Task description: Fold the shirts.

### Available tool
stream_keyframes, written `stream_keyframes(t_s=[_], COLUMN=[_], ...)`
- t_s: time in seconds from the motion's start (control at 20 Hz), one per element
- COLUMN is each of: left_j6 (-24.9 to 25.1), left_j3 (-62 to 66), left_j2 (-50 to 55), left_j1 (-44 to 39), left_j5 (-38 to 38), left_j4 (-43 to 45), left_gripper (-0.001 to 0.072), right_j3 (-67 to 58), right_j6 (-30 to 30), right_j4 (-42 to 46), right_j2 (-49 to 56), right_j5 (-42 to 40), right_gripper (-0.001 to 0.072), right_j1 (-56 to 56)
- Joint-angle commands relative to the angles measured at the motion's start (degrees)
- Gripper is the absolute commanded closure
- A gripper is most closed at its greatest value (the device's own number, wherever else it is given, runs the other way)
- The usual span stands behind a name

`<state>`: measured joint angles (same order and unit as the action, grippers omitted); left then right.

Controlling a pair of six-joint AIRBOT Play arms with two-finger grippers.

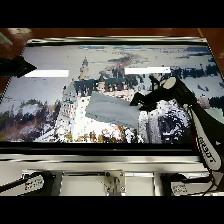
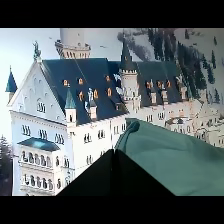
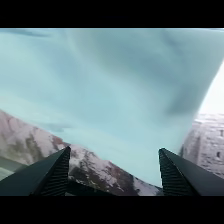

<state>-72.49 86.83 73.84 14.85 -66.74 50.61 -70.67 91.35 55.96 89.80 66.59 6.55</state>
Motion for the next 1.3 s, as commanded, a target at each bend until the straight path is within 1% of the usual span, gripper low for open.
stream_keyframes(t_s=[0.0, 0.15, 0.4, 0.45, 0.5, 0.55, 0.65, 0.75, 0.9, 1.05, 1.25], left_j6=[-0.26, -0.26, -0.24, -0.26, -0.24, -0.26, -0.26, -0.24, -0.24, -0.24, -0.24], left_j3=[-0.04, -0.02, -0.02, -0.02, -0.02, -0.02, -0.02, -0.04, -0.04, -0.04, -0.04], left_j2=[-0.04, -0.04, -0.04, -0.04, -0.04, -0.04, -0.04, -0.02, -0.02, -0.02, -0.04], left_j1=[-0.83, -3.13, -6.01, -6.12, -6.12, -6.12, -6.12, -6.12, -6.12, -6.14, -6.36], left_j5=[-1.31, -1.29, -1.27, -1.27, -1.27, -1.27, -1.27, -1.27, -1.27, -1.27, -1.33], left_j4=[-0.02, -0.02, 0.0, 0.0, 0.0, 0.0, 0.0, 0.0, 0.0, 0.0, -0.02], left_gripper=[0.0667, 0.0667, 0.0667, 0.0667, 0.0667, 0.0667, 0.0667, 0.0667, 0.0667, 0.0667, 0.0667], right_j3=[5.75, 8.57, 8.55, 8.55, 8.52, 8.52, 8.52, 8.48, 8.46, 8.39, 8.39], right_j6=[-0.2, -1.73, -6.71, -8.02, -9.79, -12.0, -19.87, -23.15, -22.21, -17.35, -11.82], right_j4=[2.38, -2.34, -14.71, -16.9, -18.62, -21.09, -28.48, -33.92, -33.9, -30.4, -24.76], right_j2=[-0.28, 2.67, 8.11, 8.61, 8.48, 7.98, 5.64, 1.33, -8.44, -17.79, -26.36], right_j5=[-2.38, -7.78, -10.84, -11.67, -12.68, -13.05, -12.81, -11.41, -10.32, -9.18, -6.58], right_gripper=[0.0042, 0.0042, 0.0046, 0.0165, 0.0481, 0.0637, 0.0646, 0.0647, 0.0647, 0.0647, 0.0646], right_j1=[-3.67, -3.48, -2.93, -2.67, -2.45, -2.45, -4.2, -8.22, -18.16, -30.6, -47.82])
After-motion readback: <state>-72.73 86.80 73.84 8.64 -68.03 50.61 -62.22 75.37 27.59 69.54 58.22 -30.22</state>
